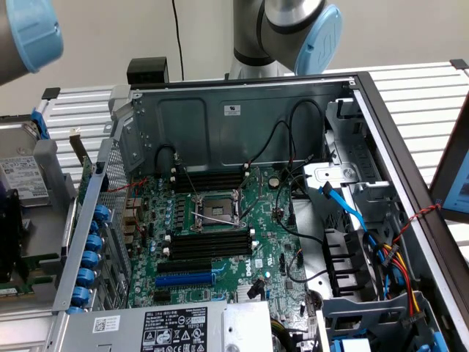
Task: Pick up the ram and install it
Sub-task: 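Pick up the ram and move it above insertion slot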
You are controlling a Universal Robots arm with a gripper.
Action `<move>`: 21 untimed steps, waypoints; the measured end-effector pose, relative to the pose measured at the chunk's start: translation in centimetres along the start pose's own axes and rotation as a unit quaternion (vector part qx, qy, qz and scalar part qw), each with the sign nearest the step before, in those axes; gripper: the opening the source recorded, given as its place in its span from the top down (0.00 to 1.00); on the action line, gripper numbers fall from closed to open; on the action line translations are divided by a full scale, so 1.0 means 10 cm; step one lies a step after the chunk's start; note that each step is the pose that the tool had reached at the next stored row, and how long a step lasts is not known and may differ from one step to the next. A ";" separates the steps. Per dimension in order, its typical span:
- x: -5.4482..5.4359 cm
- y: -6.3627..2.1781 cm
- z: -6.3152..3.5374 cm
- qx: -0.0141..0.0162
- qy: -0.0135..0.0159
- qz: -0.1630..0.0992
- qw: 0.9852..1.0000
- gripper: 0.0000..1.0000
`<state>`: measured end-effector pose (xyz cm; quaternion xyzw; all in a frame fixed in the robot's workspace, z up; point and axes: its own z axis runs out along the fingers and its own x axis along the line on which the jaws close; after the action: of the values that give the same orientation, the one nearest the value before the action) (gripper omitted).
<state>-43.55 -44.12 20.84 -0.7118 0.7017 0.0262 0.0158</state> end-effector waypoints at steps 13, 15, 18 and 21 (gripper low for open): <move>0.01 -0.037 0.012 -0.007 -0.001 0.001 1.000 0.82; 0.01 -0.037 0.021 -0.007 -0.001 0.001 1.000 0.82; 0.01 -0.038 0.054 -0.007 -0.001 0.001 1.000 0.82; 0.01 -0.038 0.068 -0.007 -0.001 0.001 1.000 0.82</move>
<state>-43.18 -44.14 20.15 -0.7112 0.7022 0.0319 0.0115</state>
